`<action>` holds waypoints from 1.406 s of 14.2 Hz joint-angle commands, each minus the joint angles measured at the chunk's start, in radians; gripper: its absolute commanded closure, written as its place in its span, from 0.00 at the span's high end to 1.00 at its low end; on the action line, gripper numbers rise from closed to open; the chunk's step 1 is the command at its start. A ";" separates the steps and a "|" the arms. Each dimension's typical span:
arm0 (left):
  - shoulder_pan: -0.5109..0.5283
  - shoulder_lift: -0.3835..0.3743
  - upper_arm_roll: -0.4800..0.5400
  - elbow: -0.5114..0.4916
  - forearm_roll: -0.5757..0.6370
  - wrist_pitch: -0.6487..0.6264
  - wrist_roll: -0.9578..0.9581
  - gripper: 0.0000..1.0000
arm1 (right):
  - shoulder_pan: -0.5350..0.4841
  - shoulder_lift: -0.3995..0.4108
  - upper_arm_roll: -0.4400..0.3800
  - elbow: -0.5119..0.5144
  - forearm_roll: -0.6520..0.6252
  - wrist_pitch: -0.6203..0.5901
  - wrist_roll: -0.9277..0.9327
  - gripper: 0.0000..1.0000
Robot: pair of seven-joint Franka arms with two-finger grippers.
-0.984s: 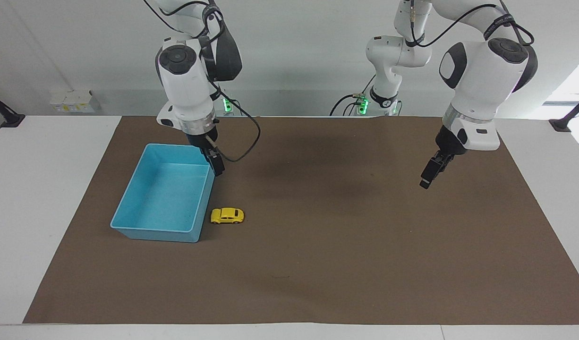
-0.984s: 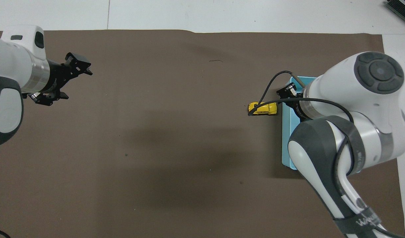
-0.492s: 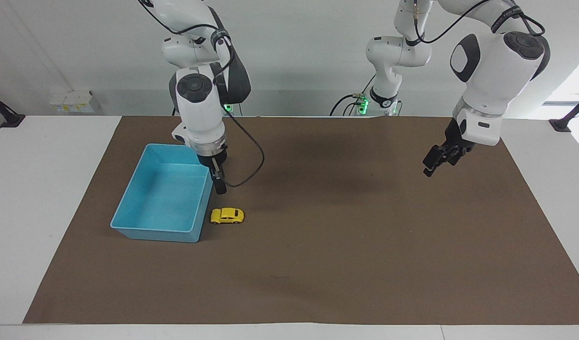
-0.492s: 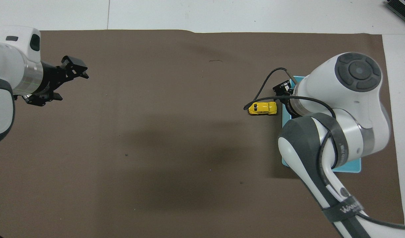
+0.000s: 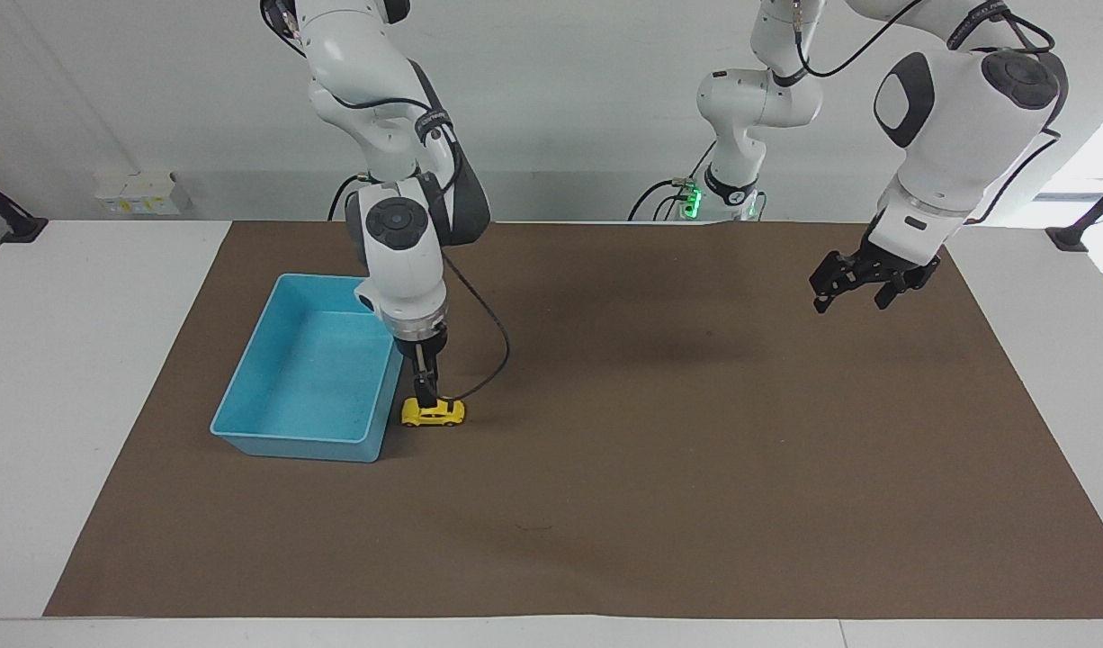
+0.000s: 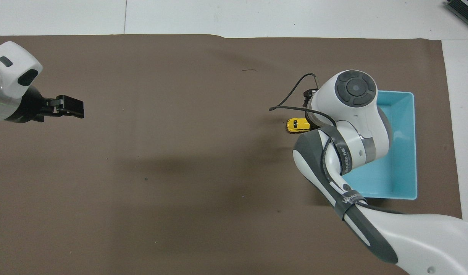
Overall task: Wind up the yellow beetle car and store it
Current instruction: 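Grasp the yellow car with the right gripper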
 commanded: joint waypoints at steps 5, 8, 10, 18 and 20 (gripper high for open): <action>-0.002 -0.017 -0.010 0.036 0.012 -0.025 0.012 1.00 | 0.000 0.064 0.002 -0.033 -0.073 0.080 0.084 1.00; -0.003 -0.023 -0.016 0.043 0.012 -0.031 0.021 1.00 | -0.012 0.056 0.003 -0.074 -0.076 0.128 0.084 0.83; 0.003 -0.072 -0.016 0.043 0.010 -0.052 0.022 1.00 | -0.006 0.059 0.002 -0.080 -0.076 0.142 0.081 0.35; 0.008 -0.157 -0.010 0.041 0.010 -0.199 0.021 1.00 | -0.003 0.056 0.003 -0.022 -0.076 0.079 0.074 0.00; 0.006 -0.160 -0.011 0.038 0.009 -0.224 0.016 1.00 | -0.001 0.044 0.005 -0.002 -0.071 0.056 0.071 0.00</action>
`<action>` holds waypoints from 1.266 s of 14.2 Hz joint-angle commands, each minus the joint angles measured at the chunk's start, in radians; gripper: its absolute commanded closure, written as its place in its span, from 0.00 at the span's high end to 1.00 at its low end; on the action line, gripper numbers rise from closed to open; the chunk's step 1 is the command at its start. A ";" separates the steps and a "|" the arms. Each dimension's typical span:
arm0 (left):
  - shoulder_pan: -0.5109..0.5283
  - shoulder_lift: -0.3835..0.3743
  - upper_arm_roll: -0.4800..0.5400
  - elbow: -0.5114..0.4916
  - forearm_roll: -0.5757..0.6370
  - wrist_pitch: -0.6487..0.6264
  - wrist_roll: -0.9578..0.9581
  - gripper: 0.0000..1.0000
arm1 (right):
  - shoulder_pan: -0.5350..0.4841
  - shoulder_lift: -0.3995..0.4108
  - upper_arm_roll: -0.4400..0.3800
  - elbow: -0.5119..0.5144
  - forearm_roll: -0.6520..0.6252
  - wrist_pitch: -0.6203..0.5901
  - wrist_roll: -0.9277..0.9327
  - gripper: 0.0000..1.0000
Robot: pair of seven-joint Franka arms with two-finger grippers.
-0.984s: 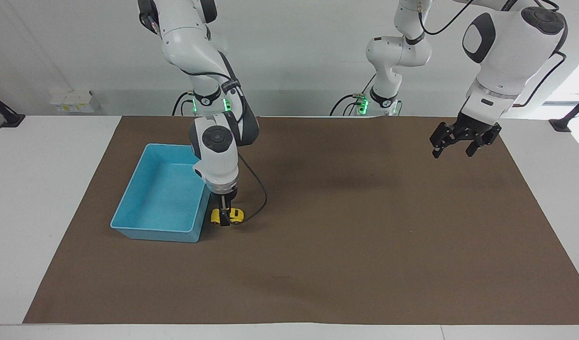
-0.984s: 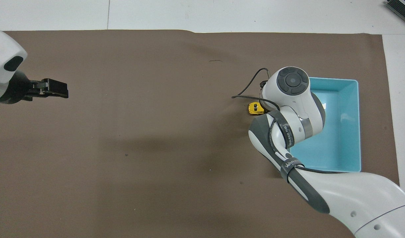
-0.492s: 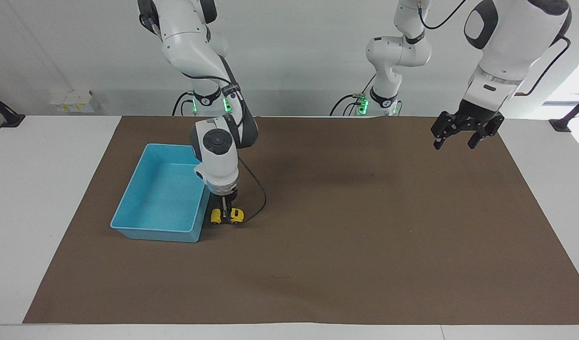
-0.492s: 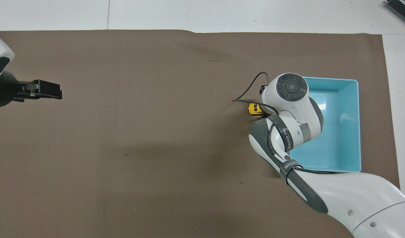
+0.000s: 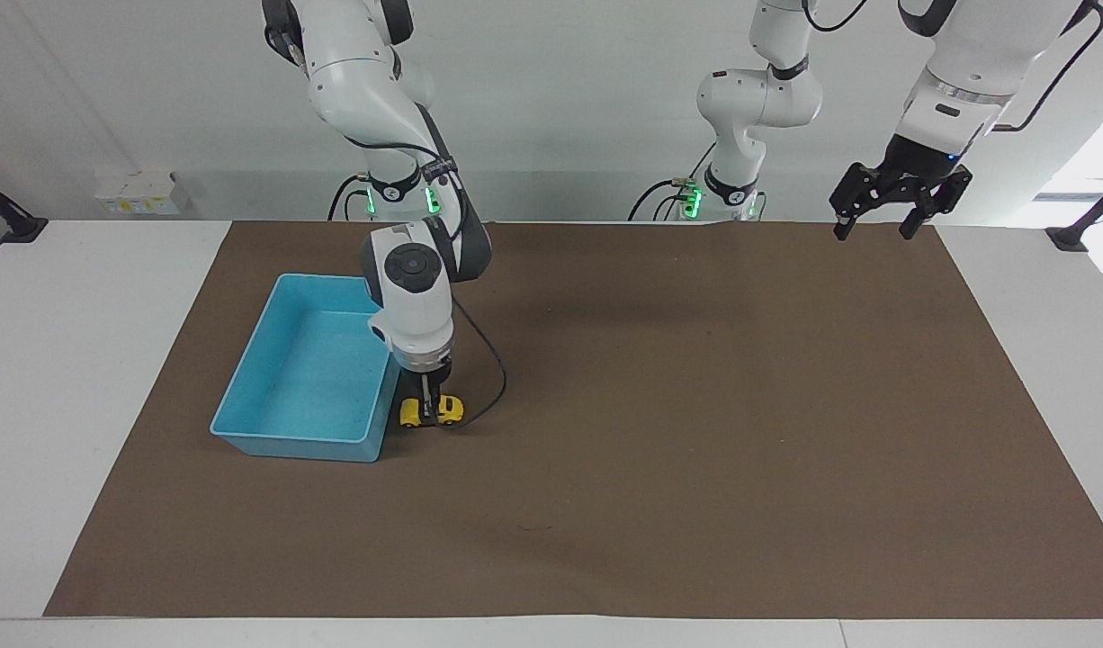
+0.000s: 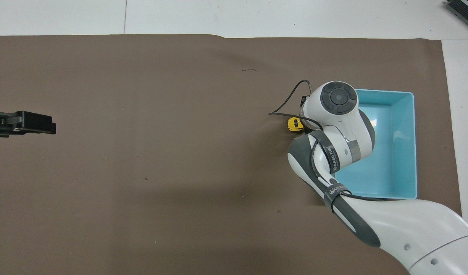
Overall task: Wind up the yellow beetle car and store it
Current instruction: 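Grasp the yellow car with the right gripper, then lift the car with the right gripper and move it into the bin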
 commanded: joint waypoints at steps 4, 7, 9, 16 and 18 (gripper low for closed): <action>0.007 -0.017 -0.004 -0.007 0.006 -0.043 0.009 1.00 | -0.002 -0.094 0.020 0.019 -0.017 -0.091 -0.021 0.00; 0.004 -0.016 -0.005 -0.005 0.006 -0.046 0.005 1.00 | -0.002 -0.148 0.026 0.019 -0.014 -0.143 -0.099 0.00; 0.003 -0.016 -0.002 -0.005 0.006 -0.045 0.003 1.00 | -0.003 -0.186 0.026 0.019 0.056 -0.152 -0.173 0.00; 0.027 -0.016 0.002 -0.005 0.008 -0.045 0.003 1.00 | -0.010 -0.296 0.026 0.020 0.104 -0.287 -0.545 0.00; 0.027 -0.016 0.002 -0.005 0.008 -0.045 0.003 1.00 | -0.028 -0.324 0.021 0.017 0.157 -0.330 -0.653 0.00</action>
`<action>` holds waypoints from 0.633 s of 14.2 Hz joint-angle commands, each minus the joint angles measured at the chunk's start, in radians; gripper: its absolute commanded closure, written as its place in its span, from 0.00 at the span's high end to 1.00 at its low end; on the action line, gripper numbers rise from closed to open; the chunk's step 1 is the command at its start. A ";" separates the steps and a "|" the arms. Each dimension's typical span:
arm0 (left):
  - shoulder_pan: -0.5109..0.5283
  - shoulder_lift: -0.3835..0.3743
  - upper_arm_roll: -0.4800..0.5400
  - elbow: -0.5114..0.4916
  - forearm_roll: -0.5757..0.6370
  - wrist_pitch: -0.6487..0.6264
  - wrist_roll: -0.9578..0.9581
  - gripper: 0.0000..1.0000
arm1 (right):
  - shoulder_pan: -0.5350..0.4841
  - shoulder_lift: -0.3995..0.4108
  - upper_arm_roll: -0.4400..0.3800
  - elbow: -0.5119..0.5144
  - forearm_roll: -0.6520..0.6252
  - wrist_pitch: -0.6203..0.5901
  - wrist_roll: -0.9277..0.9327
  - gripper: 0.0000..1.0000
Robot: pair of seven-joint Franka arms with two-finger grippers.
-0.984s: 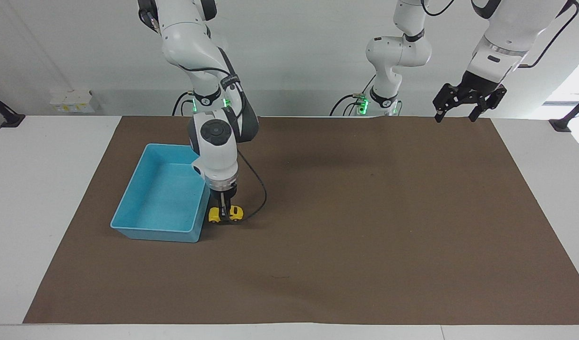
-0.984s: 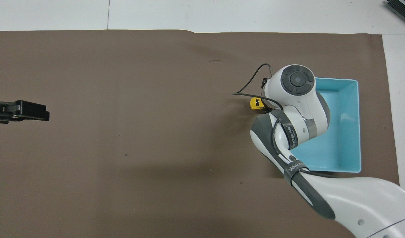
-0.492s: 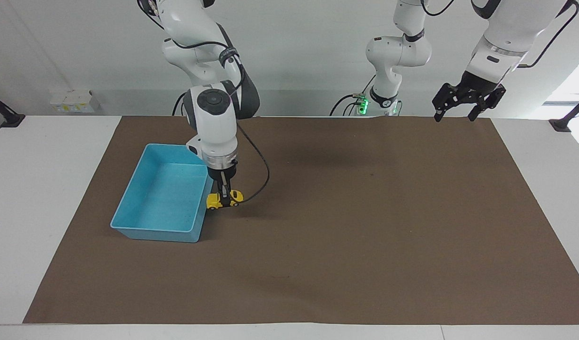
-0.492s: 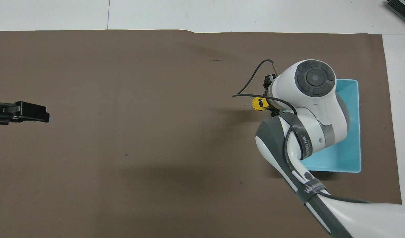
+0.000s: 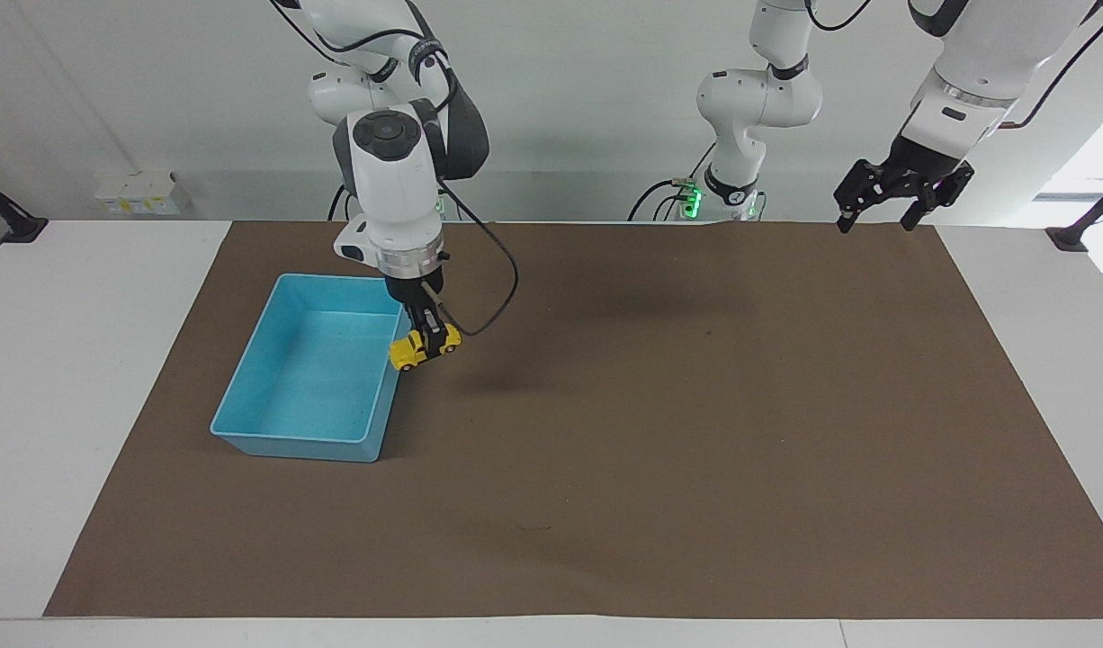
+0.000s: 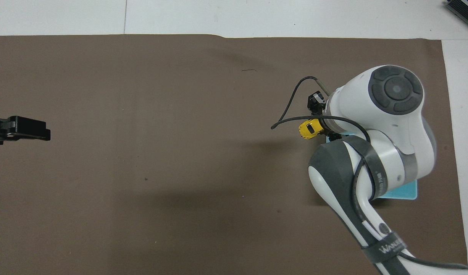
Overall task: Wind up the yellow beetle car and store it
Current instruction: 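Lift the car with the right gripper and move it into the bin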
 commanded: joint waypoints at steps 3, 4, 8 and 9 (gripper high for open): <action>0.020 -0.015 -0.012 -0.005 0.008 -0.017 0.003 1.00 | -0.086 -0.074 0.004 -0.019 0.060 -0.107 -0.320 0.00; 0.020 -0.015 -0.012 -0.005 0.008 -0.017 0.003 1.00 | -0.098 -0.088 0.004 -0.032 0.060 -0.129 -0.401 0.00; 0.020 -0.015 -0.012 -0.005 0.008 -0.017 0.003 1.00 | -0.168 -0.116 0.002 -0.075 0.064 -0.145 -0.667 0.00; 0.020 -0.015 -0.012 -0.005 0.008 -0.017 0.003 1.00 | -0.183 -0.121 0.002 -0.085 0.064 -0.141 -0.713 0.00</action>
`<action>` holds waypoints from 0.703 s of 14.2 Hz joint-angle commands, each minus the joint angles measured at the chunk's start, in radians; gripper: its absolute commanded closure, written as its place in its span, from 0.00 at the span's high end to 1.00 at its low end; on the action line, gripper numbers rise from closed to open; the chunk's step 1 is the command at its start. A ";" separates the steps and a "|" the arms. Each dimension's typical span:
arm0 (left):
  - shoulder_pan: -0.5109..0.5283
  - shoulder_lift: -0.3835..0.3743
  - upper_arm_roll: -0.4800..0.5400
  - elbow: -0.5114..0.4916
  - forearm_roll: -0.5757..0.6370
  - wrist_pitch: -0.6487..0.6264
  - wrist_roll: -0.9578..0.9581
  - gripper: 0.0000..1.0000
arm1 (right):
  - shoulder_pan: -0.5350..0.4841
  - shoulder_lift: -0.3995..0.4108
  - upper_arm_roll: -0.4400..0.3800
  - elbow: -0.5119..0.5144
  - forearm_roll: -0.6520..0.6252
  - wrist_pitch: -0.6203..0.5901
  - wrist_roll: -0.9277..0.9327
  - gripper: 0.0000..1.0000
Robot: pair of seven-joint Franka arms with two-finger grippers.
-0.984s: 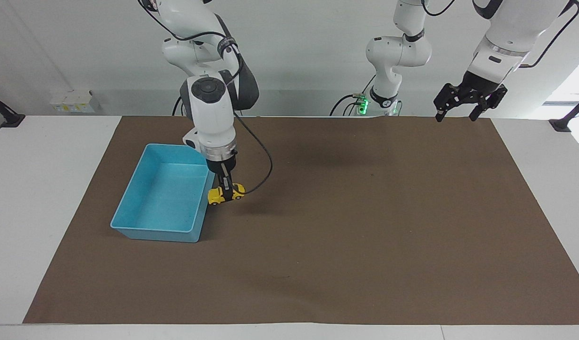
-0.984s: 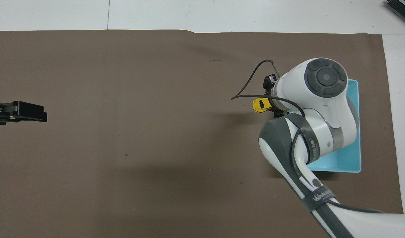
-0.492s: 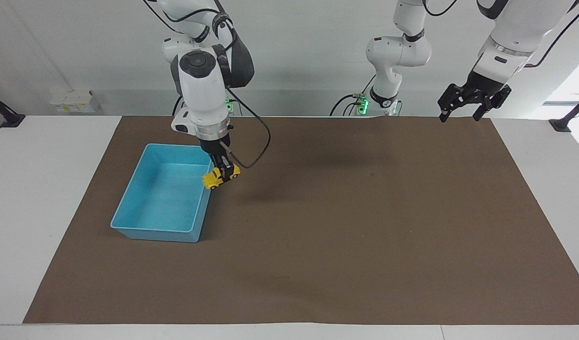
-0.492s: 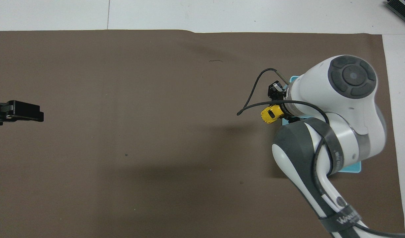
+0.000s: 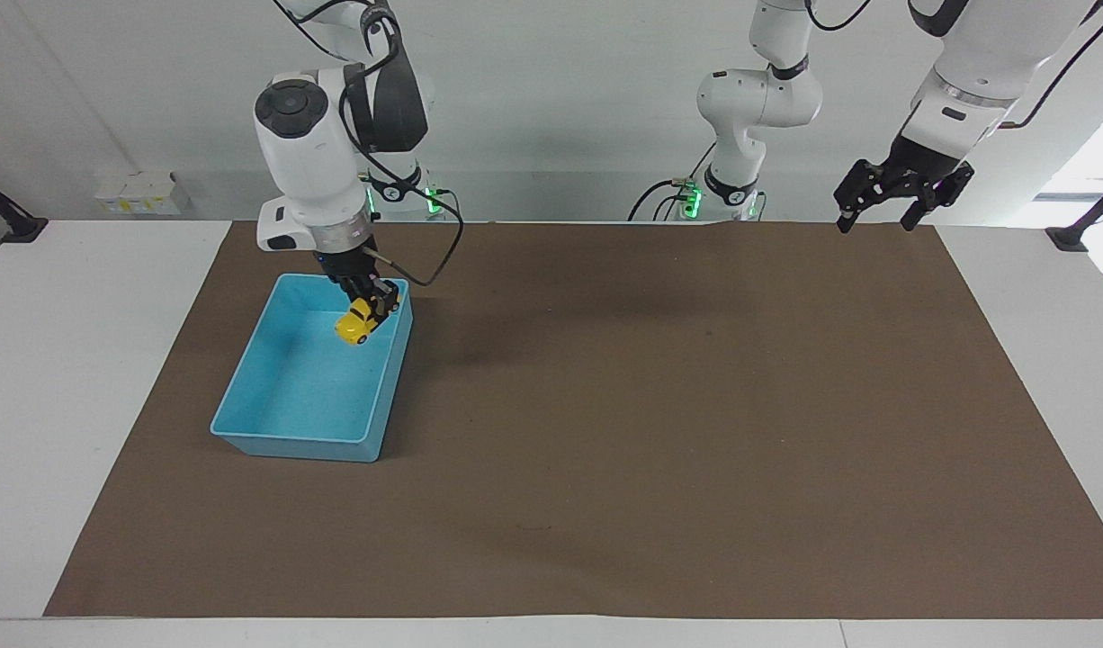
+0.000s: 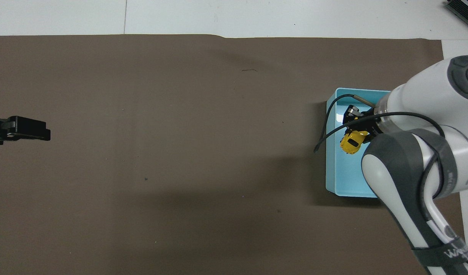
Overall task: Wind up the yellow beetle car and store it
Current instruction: 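Lift the car with the right gripper and move it into the bin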
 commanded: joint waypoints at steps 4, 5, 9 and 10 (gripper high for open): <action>0.020 -0.015 -0.012 -0.005 0.008 -0.017 0.003 1.00 | -0.097 -0.089 0.005 -0.172 0.028 0.101 -0.364 0.00; 0.020 -0.015 -0.012 -0.005 0.008 -0.017 0.003 1.00 | -0.112 -0.097 0.005 -0.215 0.028 0.147 -0.415 0.00; 0.020 -0.015 -0.012 -0.005 0.008 -0.017 0.003 1.00 | -0.170 -0.094 0.004 -0.327 0.028 0.300 -0.608 0.00; 0.020 -0.015 -0.012 -0.005 0.008 -0.017 0.003 1.00 | -0.189 -0.094 0.004 -0.351 0.028 0.331 -0.657 0.00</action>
